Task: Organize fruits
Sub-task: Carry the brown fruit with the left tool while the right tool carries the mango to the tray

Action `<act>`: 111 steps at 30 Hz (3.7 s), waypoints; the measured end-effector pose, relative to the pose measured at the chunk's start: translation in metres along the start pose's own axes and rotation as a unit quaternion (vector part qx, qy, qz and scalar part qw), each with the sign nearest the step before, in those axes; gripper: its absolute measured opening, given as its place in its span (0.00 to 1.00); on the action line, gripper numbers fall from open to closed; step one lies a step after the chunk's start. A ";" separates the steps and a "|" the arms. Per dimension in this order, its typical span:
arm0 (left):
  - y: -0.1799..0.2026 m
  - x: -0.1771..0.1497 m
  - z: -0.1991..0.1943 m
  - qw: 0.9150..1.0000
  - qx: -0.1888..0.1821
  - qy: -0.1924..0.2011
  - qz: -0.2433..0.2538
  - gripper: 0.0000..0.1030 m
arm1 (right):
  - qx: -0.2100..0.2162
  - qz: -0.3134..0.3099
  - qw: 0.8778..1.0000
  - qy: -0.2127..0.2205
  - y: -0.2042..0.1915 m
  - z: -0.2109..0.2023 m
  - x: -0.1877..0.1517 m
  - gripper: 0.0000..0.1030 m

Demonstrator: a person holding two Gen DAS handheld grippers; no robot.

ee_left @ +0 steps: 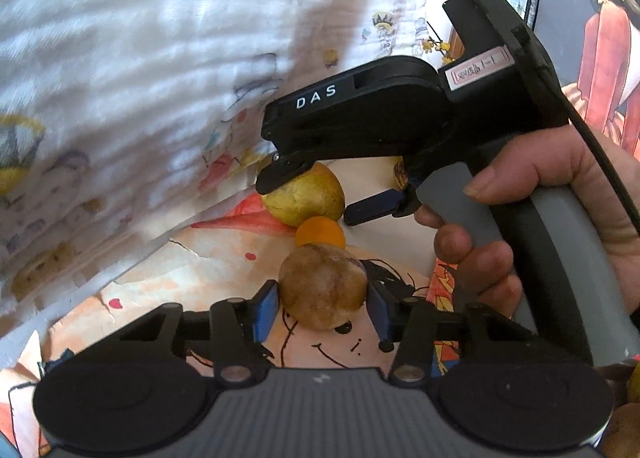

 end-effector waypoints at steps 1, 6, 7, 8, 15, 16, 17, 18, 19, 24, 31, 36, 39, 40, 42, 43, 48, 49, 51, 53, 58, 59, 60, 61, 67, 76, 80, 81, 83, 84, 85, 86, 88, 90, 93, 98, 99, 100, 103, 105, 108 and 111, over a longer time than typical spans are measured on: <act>-0.001 0.000 -0.001 1.000 -0.001 0.000 -0.004 0.50 | -0.002 -0.004 1.000 0.002 -0.001 0.000 -0.001 0.79; -0.004 -0.002 -0.004 1.000 -0.001 0.000 -0.011 0.49 | 0.003 -0.002 1.000 0.009 -0.005 0.002 -0.006 0.73; -0.002 -0.002 -0.006 1.000 0.000 0.000 -0.012 0.49 | 0.003 -0.005 1.000 0.008 -0.004 0.001 -0.006 0.73; -0.003 -0.002 -0.006 1.000 0.000 -0.001 -0.013 0.49 | 0.004 -0.006 1.000 0.009 -0.005 0.001 -0.006 0.73; -0.004 -0.002 -0.003 1.000 0.004 -0.003 -0.017 0.51 | 0.009 -0.003 1.000 0.010 -0.002 0.004 -0.001 0.74; -0.003 -0.002 -0.002 1.000 0.003 -0.004 -0.018 0.51 | 0.009 -0.006 1.000 0.009 -0.002 0.004 -0.001 0.74; -0.003 -0.002 -0.001 1.000 0.002 -0.006 -0.020 0.51 | 0.008 -0.009 1.000 0.008 -0.002 0.004 0.000 0.74; -0.003 -0.002 -0.001 1.000 0.003 -0.006 -0.021 0.52 | 0.005 -0.013 1.000 0.006 -0.002 0.005 0.001 0.74; -0.003 -0.002 0.000 1.000 0.003 -0.005 -0.020 0.52 | 0.004 -0.014 1.000 0.006 -0.005 0.001 -0.002 0.73; -0.004 -0.002 0.000 1.000 0.001 -0.004 -0.022 0.49 | 0.014 -0.010 1.000 0.008 -0.005 -0.003 -0.003 0.71; -0.006 -0.005 -0.005 1.000 -0.004 -0.003 -0.021 0.47 | 0.025 -0.006 0.999 0.019 0.003 -0.010 -0.007 0.71; -0.005 -0.008 -0.011 1.000 -0.010 -0.005 -0.020 0.47 | 0.029 0.002 0.999 0.027 0.010 -0.017 -0.009 0.71; -0.005 -0.009 -0.014 1.000 -0.013 -0.006 -0.019 0.47 | 0.028 0.002 0.999 0.030 0.010 -0.022 -0.009 0.71; -0.004 -0.010 -0.014 1.000 -0.014 -0.006 -0.020 0.47 | 0.028 0.001 0.999 0.031 0.011 -0.024 -0.010 0.71; -0.003 -0.011 -0.017 1.000 -0.015 -0.006 -0.020 0.47 | 0.028 0.002 0.999 0.034 0.011 -0.028 -0.011 0.71; -0.003 -0.012 -0.018 1.000 -0.015 -0.005 -0.020 0.47 | 0.029 0.003 0.999 0.035 0.010 -0.030 -0.012 0.71; 0.000 -0.017 -0.030 1.000 -0.019 -0.001 -0.022 0.47 | 0.031 0.005 0.999 0.037 0.008 -0.038 -0.012 0.71; 0.001 -0.017 -0.033 1.000 -0.020 0.000 -0.021 0.47 | 0.032 0.006 0.999 0.037 0.007 -0.040 -0.013 0.71; 0.002 -0.019 -0.038 1.000 -0.021 0.002 -0.019 0.47 | 0.034 0.008 0.999 0.038 0.009 -0.044 -0.016 0.71; 0.003 -0.019 -0.043 1.000 -0.023 0.005 -0.020 0.47 | 0.037 0.009 0.998 0.040 0.011 -0.050 -0.021 0.71; 0.005 -0.022 -0.054 0.999 -0.027 0.007 -0.023 0.47 | 0.039 0.014 0.998 0.045 0.016 -0.067 -0.027 0.71; 0.006 -0.024 -0.056 0.999 -0.027 0.006 -0.024 0.47 | 0.039 0.015 0.998 0.046 0.018 -0.069 -0.029 0.71; 0.006 -0.025 -0.057 0.999 -0.028 0.006 -0.026 0.47 | 0.039 0.016 0.998 0.047 0.019 -0.072 -0.030 0.71; 0.007 -0.026 -0.059 0.999 -0.029 0.006 -0.027 0.47 | 0.039 0.016 0.998 0.048 0.020 -0.075 -0.032 0.71; 0.013 -0.028 -0.065 0.999 -0.031 0.010 -0.030 0.47 | 0.045 0.023 0.997 0.058 0.026 -0.091 -0.039 0.71; 0.018 -0.038 -0.076 0.999 -0.035 0.008 -0.036 0.47 | 0.051 0.030 0.996 0.065 0.041 -0.121 -0.066 0.71; 0.022 -0.039 -0.084 0.999 -0.039 0.012 -0.034 0.47 | 0.054 0.022 0.996 0.074 0.042 -0.139 -0.075 0.71; 0.023 -0.039 -0.086 0.999 -0.040 0.014 -0.034 0.47 | 0.055 0.020 0.995 0.077 0.042 -0.144 -0.078 0.71; 0.026 -0.039 -0.090 0.998 -0.042 0.016 -0.033 0.47 | 0.057 0.021 0.995 0.082 0.044 -0.154 -0.084 0.71; 0.027 -0.040 -0.093 0.998 -0.043 0.017 -0.033 0.47 | 0.058 0.022 0.995 0.084 0.045 -0.159 -0.087 0.71; 0.029 -0.040 -0.095 0.998 -0.045 0.017 -0.033 0.47 | 0.059 0.023 0.994 0.085 0.046 -0.165 -0.091 0.71; 0.031 -0.041 -0.098 0.998 -0.046 0.018 -0.031 0.47 | 0.060 0.023 0.994 0.086 0.047 -0.171 -0.094 0.71; 0.036 -0.042 -0.104 0.998 -0.049 0.019 -0.028 0.47 | 0.057 0.019 0.994 0.089 0.048 -0.181 -0.100 0.71; 0.040 -0.043 -0.111 0.998 -0.052 0.021 -0.028 0.47 | 0.055 0.015 0.994 0.095 0.049 -0.193 -0.106 0.71; 0.048 -0.045 -0.122 0.998 -0.057 0.026 -0.028 0.47 | 0.057 0.016 0.993 0.103 0.051 -0.211 -0.117 0.71; 0.060 -0.049 -0.140 0.997 -0.069 0.032 -0.023 0.47 | 0.057 0.006 0.992 0.114 0.052 -0.242 -0.138 0.71; 0.063 -0.050 -0.144 0.997 -0.071 0.033 -0.021 0.47 | 0.057 0.004 0.992 0.117 0.053 -0.249 -0.143 0.71; 0.065 -0.051 -0.148 0.997 -0.073 0.035 -0.019 0.47 | 0.057 0.003 0.991 0.119 0.053 -0.255 -0.148 0.71; 0.072 -0.054 -0.161 0.996 -0.079 0.040 -0.013 0.47 | 0.059 0.000 0.990 0.126 0.055 -0.273 -0.166 0.71; 0.077 -0.057 -0.170 0.995 -0.087 0.043 -0.011 0.47 | 0.059 0.003 0.990 0.129 0.059 -0.283 -0.180 0.71; 0.085 -0.063 -0.182 0.994 -0.098 0.044 -0.008 0.47 | 0.060 0.011 0.990 0.130 0.065 -0.295 -0.201 0.71; 0.094 -0.071 -0.194 0.993 -0.107 0.048 0.001 0.47 | 0.059 0.005 0.989 0.138 0.068 -0.307 -0.221 0.71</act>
Point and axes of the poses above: each gripper's, at about its wrist camera, not at the fingertips, and z roughly the way its jaws point, y to its right, x to its top, the point moved 8 cm from there along z, roughly the way its jaws point, and after that the axes turned 8 degrees about z, right-handed, at the moved point
